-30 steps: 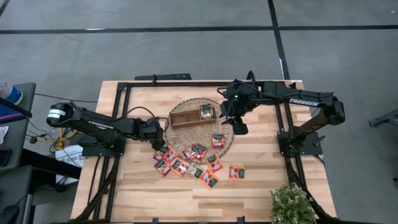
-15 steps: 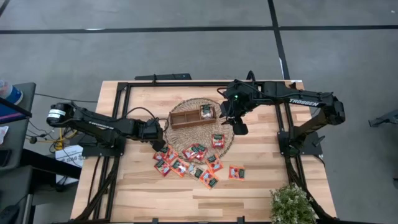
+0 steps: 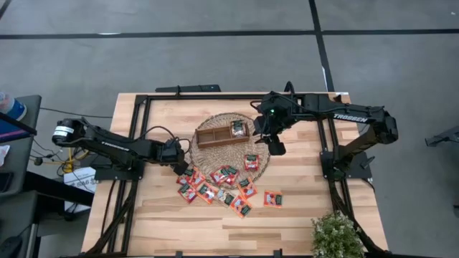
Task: Pick & Place Tea
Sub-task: Put the left brown tea bag into the right section of the wooden organizer, then put the red tea bag into the middle section of the wooden organizer
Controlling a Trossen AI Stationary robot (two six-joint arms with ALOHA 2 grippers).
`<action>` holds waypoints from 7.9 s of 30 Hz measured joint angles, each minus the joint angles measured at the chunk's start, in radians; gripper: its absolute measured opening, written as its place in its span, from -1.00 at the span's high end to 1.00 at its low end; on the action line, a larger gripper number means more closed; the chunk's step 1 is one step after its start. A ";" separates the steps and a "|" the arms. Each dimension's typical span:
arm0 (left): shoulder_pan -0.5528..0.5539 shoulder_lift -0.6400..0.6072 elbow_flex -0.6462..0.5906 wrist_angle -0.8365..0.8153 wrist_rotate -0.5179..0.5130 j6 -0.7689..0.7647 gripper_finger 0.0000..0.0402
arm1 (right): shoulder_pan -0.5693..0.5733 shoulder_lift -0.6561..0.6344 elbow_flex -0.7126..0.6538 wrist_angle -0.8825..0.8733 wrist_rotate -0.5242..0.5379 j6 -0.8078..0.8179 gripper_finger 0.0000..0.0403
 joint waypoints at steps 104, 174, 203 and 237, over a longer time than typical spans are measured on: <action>-0.324 0.016 0.504 0.321 -0.322 0.733 1.00 | 0.127 0.258 -0.034 0.650 -0.191 0.157 0.97; -0.207 -0.183 0.051 0.910 -0.286 0.576 0.26 | -0.391 0.326 -0.563 1.118 -0.268 0.284 1.00; -0.207 -0.183 0.051 0.909 -0.285 0.572 0.26 | -0.351 0.197 -0.563 0.933 -0.191 0.224 0.67; -0.208 -0.184 0.052 0.391 -0.203 0.145 0.26 | 0.007 -0.097 -0.563 0.506 -0.037 0.176 0.66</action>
